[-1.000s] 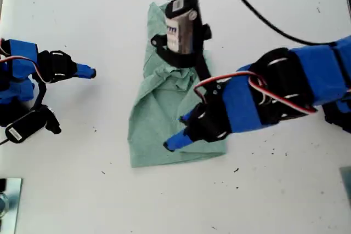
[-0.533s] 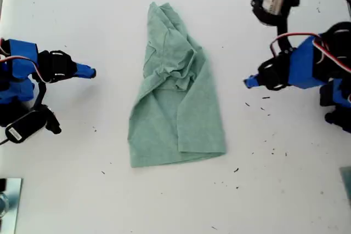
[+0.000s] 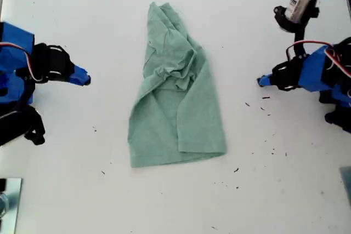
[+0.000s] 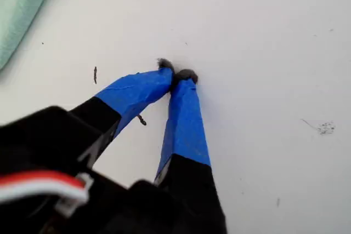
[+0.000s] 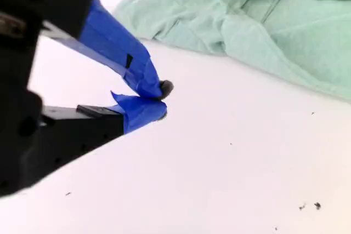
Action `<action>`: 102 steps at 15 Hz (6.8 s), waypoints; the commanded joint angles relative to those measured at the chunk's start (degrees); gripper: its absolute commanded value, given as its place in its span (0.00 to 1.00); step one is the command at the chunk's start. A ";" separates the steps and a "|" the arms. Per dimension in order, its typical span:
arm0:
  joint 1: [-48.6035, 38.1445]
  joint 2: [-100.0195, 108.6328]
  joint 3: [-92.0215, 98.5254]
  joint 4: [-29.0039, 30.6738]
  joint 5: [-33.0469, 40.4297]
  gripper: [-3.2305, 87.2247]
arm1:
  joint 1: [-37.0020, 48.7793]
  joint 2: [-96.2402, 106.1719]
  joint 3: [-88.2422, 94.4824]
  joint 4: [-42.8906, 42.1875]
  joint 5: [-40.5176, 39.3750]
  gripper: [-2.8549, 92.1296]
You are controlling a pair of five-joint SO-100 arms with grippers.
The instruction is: Fold t shirt
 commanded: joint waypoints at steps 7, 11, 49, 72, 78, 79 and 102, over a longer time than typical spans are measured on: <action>15.82 -33.13 -52.03 16.44 -1.85 0.32 | 1.14 -0.09 1.05 -2.99 -0.79 0.06; 16.61 -38.76 -44.30 13.45 -3.25 0.34 | 1.14 0.00 1.14 -3.08 -0.79 0.06; 4.04 -61.44 -77.87 -5.80 16.70 0.31 | 0.00 16.79 6.86 3.08 0.26 0.06; 18.37 -60.03 -64.42 -2.11 4.13 0.33 | -32.70 -47.99 -91.93 31.90 15.03 0.40; 17.58 -78.57 -70.66 -2.90 4.39 0.36 | -35.07 -65.30 -93.34 28.13 22.76 0.38; 17.49 -81.91 -71.28 -3.25 4.48 0.35 | -34.98 -69.08 -93.43 26.54 23.55 0.37; 26.63 -72.42 -78.75 -11.87 22.32 0.03 | -36.21 -73.21 -116.02 22.85 2.90 0.02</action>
